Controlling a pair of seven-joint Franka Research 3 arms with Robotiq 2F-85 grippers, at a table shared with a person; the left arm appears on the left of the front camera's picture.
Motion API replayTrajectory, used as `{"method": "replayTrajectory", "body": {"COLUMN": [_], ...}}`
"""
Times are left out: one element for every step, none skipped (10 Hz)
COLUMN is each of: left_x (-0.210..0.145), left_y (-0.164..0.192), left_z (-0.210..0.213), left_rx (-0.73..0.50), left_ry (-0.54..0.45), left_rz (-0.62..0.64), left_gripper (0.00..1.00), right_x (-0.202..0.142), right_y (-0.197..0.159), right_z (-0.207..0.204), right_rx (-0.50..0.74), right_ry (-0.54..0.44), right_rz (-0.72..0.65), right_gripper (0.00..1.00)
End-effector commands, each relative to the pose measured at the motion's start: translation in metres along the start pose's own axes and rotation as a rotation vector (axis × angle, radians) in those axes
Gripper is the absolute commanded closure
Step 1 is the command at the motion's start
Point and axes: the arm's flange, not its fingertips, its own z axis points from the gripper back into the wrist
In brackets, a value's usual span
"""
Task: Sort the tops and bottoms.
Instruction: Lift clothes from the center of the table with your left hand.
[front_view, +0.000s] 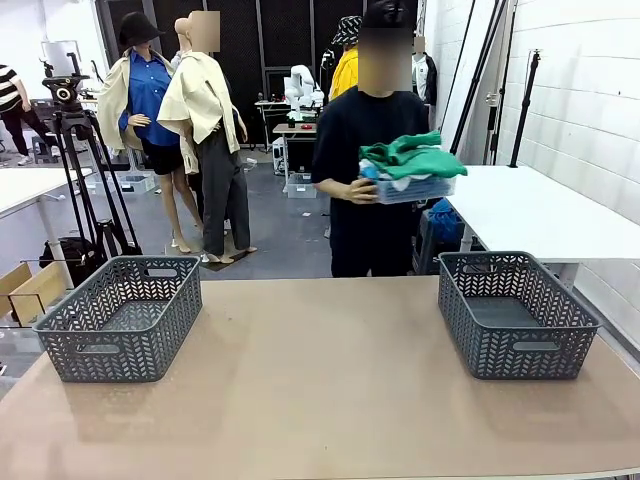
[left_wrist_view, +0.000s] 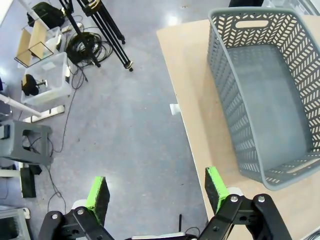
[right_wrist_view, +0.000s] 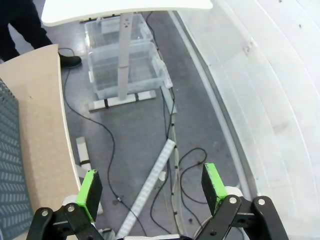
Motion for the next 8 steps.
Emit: {"method": "replayTrajectory", "body": {"left_x": [-0.0035,-0.0035,-0.0035,-0.0035,-0.0035,-0.0035,-0.0035,-0.0035], "left_y": [0.0033,0.0033,0.0033,0.0033,0.0033,0.0033,0.0033,0.0033], "left_z": [-0.0014,-0.0014,-0.0014,-0.0014,-0.0014,-0.0014,-0.0014,-0.0014], "left_rx": [-0.002,-0.002,-0.002,-0.002,-0.002,-0.002,-0.002,-0.002], "left_ry": [-0.013,-0.013,-0.013,-0.013,-0.013,-0.013,-0.013,-0.013], "left_rz": [-0.009,-0.009,-0.009,-0.009,-0.009,-0.009,-0.009,-0.009], "left_gripper": [0.0,0.0,0.0,0.0,0.0,0.0,0.0,0.0], "right_x": [0.002,0.002,0.002,0.002,0.002,0.002,0.002,0.002], "right_y": [-0.0029,-0.0029,-0.0029,-0.0029,-0.0029,-0.0029,-0.0029,-0.0029], "right_z": [0.0004,0.0004,0.0004,0.0004,0.0004,0.0004,0.0004,0.0004], "right_rx": [-0.001,-0.001,-0.001,-0.001,-0.001,-0.001,-0.001,-0.001], "right_ry": [0.006,0.006,0.006,0.006,0.006,0.006,0.006,0.006], "right_rz": [0.006,0.006,0.006,0.006,0.006,0.006,0.006,0.006], "right_gripper": [0.0,0.0,0.0,0.0,0.0,0.0,0.0,0.0]}}
